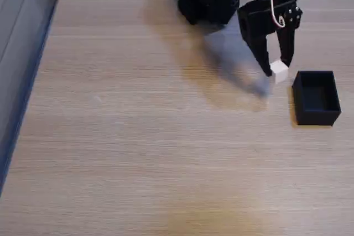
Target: Pick a white block and place it in the black box.
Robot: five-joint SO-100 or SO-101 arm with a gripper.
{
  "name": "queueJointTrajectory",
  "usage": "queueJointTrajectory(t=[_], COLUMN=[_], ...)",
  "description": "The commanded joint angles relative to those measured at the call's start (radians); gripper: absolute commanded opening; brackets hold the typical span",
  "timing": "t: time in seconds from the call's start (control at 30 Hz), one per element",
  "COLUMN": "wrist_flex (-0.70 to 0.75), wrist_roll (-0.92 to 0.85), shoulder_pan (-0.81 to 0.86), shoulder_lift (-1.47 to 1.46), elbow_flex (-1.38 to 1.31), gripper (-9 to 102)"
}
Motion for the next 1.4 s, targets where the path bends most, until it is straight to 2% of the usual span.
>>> queueJointTrajectory(t=[0.0,0.43,0.97,1.17,1.37], wrist_flex=[0.003,-0.057,-0.035,-0.035,-0.035], wrist_roll=[0.012,0.074,0.132,0.164,0.178], shoulder_pan=[-0.052,-0.144,-0.181,-0.170,-0.146], shoulder_lift=[0.006,-0.235,-0.479,-0.468,-0.431], elbow_flex=[-0.023,-0.160,-0.399,-0.380,-0.362], gripper=[0,0,1,18,21])
